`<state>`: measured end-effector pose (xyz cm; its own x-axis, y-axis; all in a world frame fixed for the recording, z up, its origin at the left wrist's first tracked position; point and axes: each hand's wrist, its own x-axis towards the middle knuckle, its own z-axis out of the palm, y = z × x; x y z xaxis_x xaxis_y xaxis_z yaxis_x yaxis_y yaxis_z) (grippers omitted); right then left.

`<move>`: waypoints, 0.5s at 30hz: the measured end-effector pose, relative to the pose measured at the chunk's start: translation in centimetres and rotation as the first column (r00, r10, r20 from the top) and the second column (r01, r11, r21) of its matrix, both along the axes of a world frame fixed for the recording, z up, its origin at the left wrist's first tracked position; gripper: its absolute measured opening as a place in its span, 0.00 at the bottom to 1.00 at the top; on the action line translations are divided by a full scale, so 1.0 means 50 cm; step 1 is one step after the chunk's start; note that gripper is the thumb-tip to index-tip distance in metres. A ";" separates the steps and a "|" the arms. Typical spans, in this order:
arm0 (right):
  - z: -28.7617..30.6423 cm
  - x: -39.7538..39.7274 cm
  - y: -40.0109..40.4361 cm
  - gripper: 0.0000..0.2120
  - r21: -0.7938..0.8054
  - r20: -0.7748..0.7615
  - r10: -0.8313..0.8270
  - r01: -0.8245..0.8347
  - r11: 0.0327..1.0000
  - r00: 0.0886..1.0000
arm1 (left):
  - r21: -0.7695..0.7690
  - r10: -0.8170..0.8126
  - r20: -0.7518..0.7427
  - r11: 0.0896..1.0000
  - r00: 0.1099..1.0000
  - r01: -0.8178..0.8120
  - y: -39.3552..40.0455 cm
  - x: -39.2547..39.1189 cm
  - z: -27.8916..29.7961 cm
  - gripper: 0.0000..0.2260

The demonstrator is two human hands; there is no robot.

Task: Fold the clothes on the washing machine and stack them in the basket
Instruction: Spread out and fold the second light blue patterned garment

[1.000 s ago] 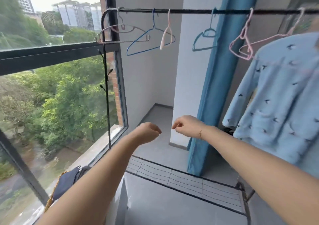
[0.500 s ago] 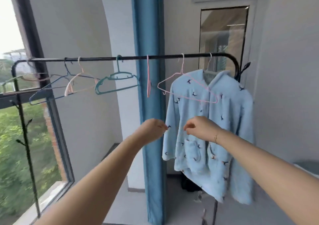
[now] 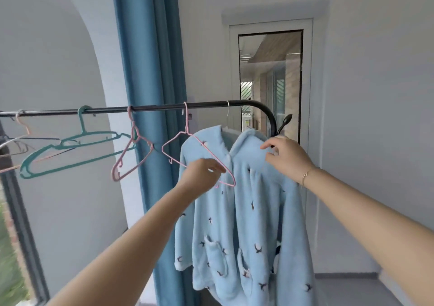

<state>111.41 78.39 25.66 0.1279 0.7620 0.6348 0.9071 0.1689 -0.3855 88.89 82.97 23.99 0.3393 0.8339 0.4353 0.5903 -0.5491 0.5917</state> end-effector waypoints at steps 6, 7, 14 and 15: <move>0.030 0.043 0.072 0.18 -0.045 -0.023 -0.006 0.005 0.999 1.000 | 0.115 -0.048 0.023 0.992 0.999 0.045 0.087 0.058 0.076 0.14; 0.037 0.050 0.085 0.19 -0.042 -0.024 0.007 -0.008 0.999 1.000 | 0.130 -0.051 0.044 0.991 0.998 0.044 0.099 0.067 0.084 0.14; 0.044 0.102 0.189 0.42 -0.242 0.172 0.242 -0.197 0.950 0.955 | 0.285 -0.069 -0.134 0.953 0.989 0.105 0.179 0.128 0.124 0.17; 0.044 0.110 0.208 0.43 -0.227 0.147 0.271 -0.235 0.945 0.951 | 0.306 -0.054 -0.187 0.945 0.981 0.111 0.195 0.134 0.132 0.17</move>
<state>116.92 88.77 27.87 -0.1842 0.8702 0.4570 0.9005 0.3358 -0.2764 95.59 92.73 30.59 0.4947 0.6302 0.5985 0.6130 -0.7412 0.2737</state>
